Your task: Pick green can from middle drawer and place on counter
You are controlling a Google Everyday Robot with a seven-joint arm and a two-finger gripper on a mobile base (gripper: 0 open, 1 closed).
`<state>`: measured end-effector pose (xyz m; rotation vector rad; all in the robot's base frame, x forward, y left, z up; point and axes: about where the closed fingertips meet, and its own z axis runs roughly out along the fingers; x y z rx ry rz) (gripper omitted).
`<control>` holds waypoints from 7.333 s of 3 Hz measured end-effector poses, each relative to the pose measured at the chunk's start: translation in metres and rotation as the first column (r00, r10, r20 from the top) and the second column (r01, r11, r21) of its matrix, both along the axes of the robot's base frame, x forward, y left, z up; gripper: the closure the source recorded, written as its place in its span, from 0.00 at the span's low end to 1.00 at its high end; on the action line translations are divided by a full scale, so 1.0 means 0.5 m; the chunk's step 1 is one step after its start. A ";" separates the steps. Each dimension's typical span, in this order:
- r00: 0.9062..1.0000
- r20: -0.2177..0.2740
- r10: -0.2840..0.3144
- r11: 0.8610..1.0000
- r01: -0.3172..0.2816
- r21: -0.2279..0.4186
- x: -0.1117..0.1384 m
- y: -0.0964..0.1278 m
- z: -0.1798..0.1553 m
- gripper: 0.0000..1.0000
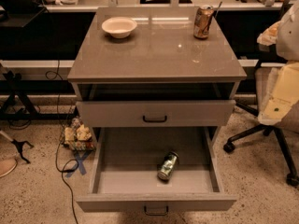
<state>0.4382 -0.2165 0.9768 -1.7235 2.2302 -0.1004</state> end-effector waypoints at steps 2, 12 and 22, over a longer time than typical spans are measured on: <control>0.995 -0.079 0.061 0.995 -0.055 0.077 0.023 0.010 -0.105 0.00; 0.805 -0.151 0.574 0.794 -0.502 0.344 0.134 0.109 -0.839 0.00; 0.666 -0.111 0.738 0.674 -0.716 0.185 0.248 0.185 -1.188 0.00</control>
Offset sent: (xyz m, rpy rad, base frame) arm 0.0227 0.0044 -0.1027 0.1512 0.1762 0.1057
